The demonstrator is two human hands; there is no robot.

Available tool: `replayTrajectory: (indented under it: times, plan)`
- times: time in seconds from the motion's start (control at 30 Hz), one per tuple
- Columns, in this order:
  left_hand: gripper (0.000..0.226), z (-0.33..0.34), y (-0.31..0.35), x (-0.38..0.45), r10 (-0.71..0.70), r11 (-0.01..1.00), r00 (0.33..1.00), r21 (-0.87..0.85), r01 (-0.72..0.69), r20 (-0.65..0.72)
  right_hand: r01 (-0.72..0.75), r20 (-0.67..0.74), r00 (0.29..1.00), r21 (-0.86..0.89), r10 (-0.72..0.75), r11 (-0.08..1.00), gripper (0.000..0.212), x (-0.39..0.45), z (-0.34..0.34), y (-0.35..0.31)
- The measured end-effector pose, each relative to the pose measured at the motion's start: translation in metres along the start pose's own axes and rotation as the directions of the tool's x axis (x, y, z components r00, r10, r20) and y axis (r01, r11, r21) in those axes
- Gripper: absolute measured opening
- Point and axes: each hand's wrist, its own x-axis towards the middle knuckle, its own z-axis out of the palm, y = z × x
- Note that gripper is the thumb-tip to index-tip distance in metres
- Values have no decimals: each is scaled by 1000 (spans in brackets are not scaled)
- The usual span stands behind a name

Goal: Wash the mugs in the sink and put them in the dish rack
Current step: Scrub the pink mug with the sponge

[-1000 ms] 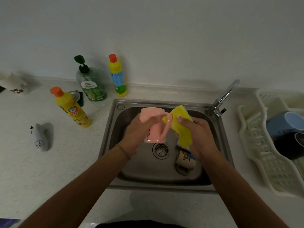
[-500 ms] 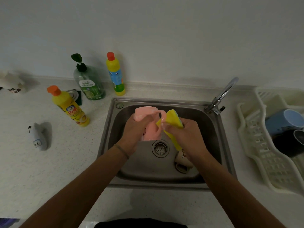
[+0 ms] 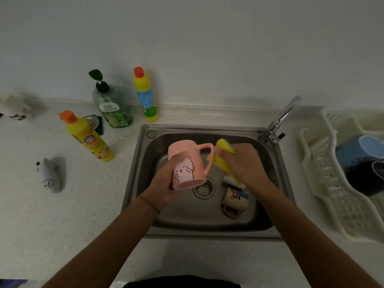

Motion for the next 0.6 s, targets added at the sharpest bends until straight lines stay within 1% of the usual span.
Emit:
replayTrajectory:
  times: [0.03,0.07,0.1,0.13,0.17,0.2,0.23,0.27,0.4,0.47,0.53,0.6]
  plan:
    - [52,-2,2,-1,17,1000,1000,24,-16,-18,73,-113,990,-124,-87,990,32,3,-3,6]
    - [52,-3,4,-1,22,998,999,54,-20,-31,159,-198,958,-230,-206,960,31,4,-4,9]
    - [55,-5,5,0,26,996,999,89,-22,-43,264,-220,912,-327,-345,907,33,3,-5,11]
    - [57,-4,6,0,25,991,999,131,-19,-45,371,-172,866,-407,-469,835,37,2,-4,12]
    - [58,-4,6,1,28,983,998,181,-18,-50,455,-76,833,-469,-548,757,41,1,0,13]
    - [58,-2,5,2,29,974,998,225,-16,-55,511,24,812,-511,-583,691,47,-1,3,13]
    - [58,1,5,3,34,968,997,249,-18,-63,541,108,805,-539,-584,646,53,-3,7,14]
    - [59,4,4,3,38,969,996,248,-18,-78,553,159,803,-559,-575,618,56,-4,9,15]
    - [61,4,7,10,50,983,994,180,-31,-98,585,216,772,-608,-598,536,56,-9,15,32]
    - [60,5,11,13,74,982,989,181,-50,-127,632,257,729,-607,-634,482,60,-13,20,43]
    - [62,5,13,13,69,984,987,175,-43,-146,667,287,683,-620,-672,413,64,-10,20,47]
    - [60,4,12,12,50,981,990,191,-24,-133,681,298,650,-637,-699,362,61,-1,12,46]
